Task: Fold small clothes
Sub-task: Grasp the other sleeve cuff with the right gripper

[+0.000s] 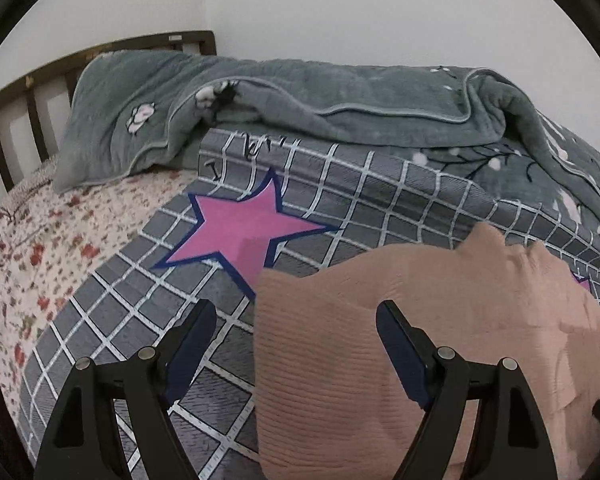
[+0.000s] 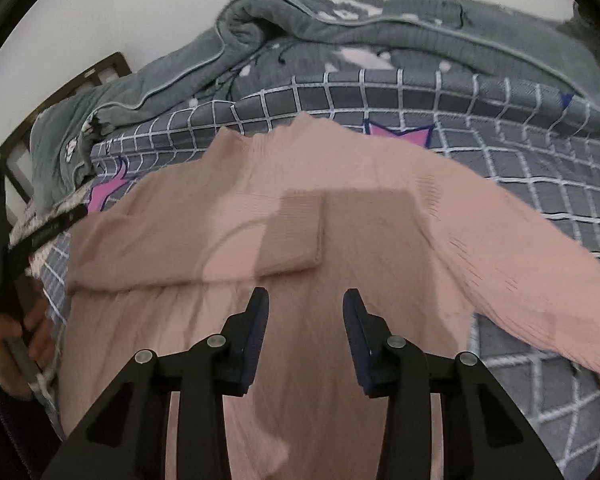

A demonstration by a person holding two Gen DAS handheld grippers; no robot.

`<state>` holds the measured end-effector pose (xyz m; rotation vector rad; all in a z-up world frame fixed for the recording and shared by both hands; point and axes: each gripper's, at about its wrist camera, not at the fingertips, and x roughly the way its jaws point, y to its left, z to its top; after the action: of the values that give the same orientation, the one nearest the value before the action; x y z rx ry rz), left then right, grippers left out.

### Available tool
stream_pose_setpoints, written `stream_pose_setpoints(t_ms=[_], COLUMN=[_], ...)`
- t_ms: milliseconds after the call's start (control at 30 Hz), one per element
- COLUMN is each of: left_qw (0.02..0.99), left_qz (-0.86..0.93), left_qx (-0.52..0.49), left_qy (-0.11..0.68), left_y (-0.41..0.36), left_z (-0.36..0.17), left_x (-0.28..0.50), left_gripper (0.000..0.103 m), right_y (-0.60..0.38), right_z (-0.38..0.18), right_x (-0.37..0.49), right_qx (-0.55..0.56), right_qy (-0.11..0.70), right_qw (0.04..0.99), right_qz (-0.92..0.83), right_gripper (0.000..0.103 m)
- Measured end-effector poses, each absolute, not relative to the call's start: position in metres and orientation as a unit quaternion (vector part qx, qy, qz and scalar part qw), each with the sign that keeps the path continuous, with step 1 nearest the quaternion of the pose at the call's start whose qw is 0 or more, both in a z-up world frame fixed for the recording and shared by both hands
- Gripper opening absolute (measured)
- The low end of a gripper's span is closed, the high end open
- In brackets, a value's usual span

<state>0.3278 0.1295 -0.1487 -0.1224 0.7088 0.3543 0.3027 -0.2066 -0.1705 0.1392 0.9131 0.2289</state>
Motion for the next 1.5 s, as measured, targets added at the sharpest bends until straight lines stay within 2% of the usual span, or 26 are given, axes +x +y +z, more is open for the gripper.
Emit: stream_pose_setpoints(t_ms=[333, 400, 467, 533, 633, 767, 967, 1400, 1500], left_qw=[0.93, 0.93, 0.929, 0.928, 0.927, 0.917, 0.904, 0.89, 0.901], left_qz=[0.184, 0.176, 0.179, 0.186, 0.184, 0.154, 0.136, 0.171, 0.156], left_qx=[-0.085, -0.098, -0.101, -0.105, -0.127, -0.183, -0.217, -0.087, -0.103], left_qy=[0.306, 0.307, 0.309, 0.306, 0.3, 0.318, 0.341, 0.414, 0.391], left_y=[0.141, 0.144, 0.147, 0.151, 0.16, 0.175, 0.179, 0.146, 0.147], left_z=[-0.148, -0.148, -0.149, -0.149, -0.148, -0.154, -0.166, -0.184, -0.174], left_x=[0.315, 0.315, 0.315, 0.314, 0.311, 0.313, 0.319, 0.341, 0.335], left_gripper=[0.081, 0.081, 0.081, 0.081, 0.081, 0.081, 0.081, 0.081, 0.081], right_y=[-0.197, -0.191, -0.185, -0.184, -0.206, -0.243, -0.271, -0.273, -0.282], right_z=[-0.19, -0.193, -0.195, -0.189, -0.162, -0.139, -0.164, -0.187, -0.184], right_x=[0.349, 0.354, 0.357, 0.352, 0.331, 0.303, 0.292, 0.272, 0.258], right_qx=[0.09, 0.088, 0.072, 0.072, 0.092, 0.089, 0.092, -0.004, 0.005], right_qy=[0.465, 0.462, 0.46, 0.443, 0.376, 0.33, 0.375, 0.426, 0.426], right_qw=[0.876, 0.878, 0.881, 0.888, 0.917, 0.939, 0.922, 0.904, 0.904], right_qz=[0.096, 0.092, 0.083, 0.102, 0.095, 0.033, 0.006, -0.04, -0.041], right_gripper=[0.039, 0.029, 0.005, 0.005, 0.004, 0.004, 0.004, 0.012, 0.024])
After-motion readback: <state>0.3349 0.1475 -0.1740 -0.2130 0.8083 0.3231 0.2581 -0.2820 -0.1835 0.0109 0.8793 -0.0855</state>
